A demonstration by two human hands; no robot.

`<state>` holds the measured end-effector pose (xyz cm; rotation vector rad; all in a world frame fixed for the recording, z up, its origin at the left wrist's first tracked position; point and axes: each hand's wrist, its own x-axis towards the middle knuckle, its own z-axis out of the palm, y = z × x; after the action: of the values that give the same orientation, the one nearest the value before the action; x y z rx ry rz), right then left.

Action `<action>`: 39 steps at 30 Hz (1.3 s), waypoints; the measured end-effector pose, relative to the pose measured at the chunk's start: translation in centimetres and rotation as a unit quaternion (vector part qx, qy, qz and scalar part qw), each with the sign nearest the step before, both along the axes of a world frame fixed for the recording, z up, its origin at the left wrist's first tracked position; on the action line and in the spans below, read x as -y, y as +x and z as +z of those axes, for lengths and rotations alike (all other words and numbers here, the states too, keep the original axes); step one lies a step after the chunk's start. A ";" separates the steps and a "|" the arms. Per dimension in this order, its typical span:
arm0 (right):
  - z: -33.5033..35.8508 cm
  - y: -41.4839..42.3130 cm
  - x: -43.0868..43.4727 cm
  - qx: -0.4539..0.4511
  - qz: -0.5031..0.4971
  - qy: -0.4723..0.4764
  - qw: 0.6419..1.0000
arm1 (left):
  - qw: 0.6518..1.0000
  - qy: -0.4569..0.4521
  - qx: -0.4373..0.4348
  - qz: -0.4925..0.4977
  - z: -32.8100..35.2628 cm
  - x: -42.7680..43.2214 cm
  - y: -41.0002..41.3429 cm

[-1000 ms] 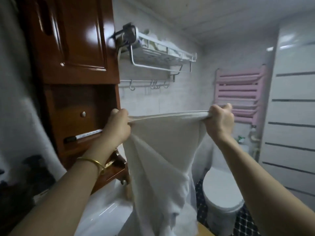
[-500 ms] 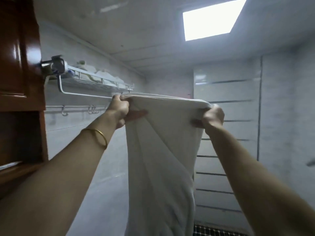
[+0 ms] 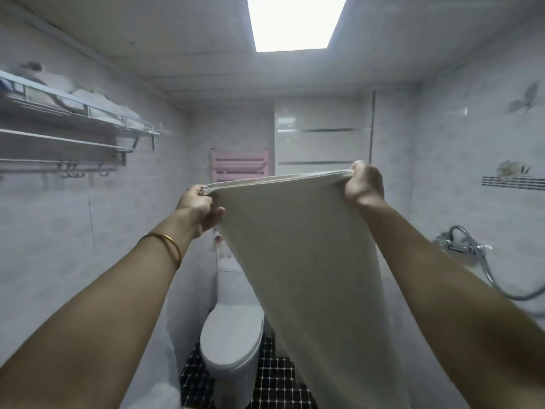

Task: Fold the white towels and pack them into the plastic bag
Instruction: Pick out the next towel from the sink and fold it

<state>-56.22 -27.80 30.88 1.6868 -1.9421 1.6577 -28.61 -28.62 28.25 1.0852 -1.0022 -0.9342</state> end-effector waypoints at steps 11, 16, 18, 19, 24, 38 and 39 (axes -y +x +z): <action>-6.6 -2.8 -1.2 -0.103 -0.051 0.217 0.969 | 0.995 0.026 0.012 -0.096 -5.0 1.4 -1.4; -8.9 -2.7 -0.5 -0.046 -0.012 0.228 0.973 | 0.997 -0.012 0.053 -0.063 -5.8 1.8 -0.4; -9.3 -2.3 -0.4 0.019 0.020 0.214 0.976 | 0.997 -0.024 0.070 -0.038 -6.1 2.0 0.4; -9.5 -2.1 -0.4 0.061 0.040 0.208 0.975 | 0.996 -0.026 0.076 -0.025 -6.1 2.0 0.9; -11.0 -0.7 0.3 0.272 0.172 0.188 0.928 | 0.987 -0.027 0.147 0.061 -6.3 1.7 3.8; -14.8 4.3 0.6 0.151 0.226 0.070 0.960 | 0.917 0.004 0.348 0.197 -10.1 -0.4 7.8; -14.9 4.4 0.5 0.154 0.226 0.093 0.957 | 0.921 0.007 0.347 0.175 -10.5 -0.5 8.0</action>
<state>-51.85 -28.30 15.98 2.1934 -2.0017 2.0525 -20.56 -28.15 17.71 1.5976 -1.3063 -0.2491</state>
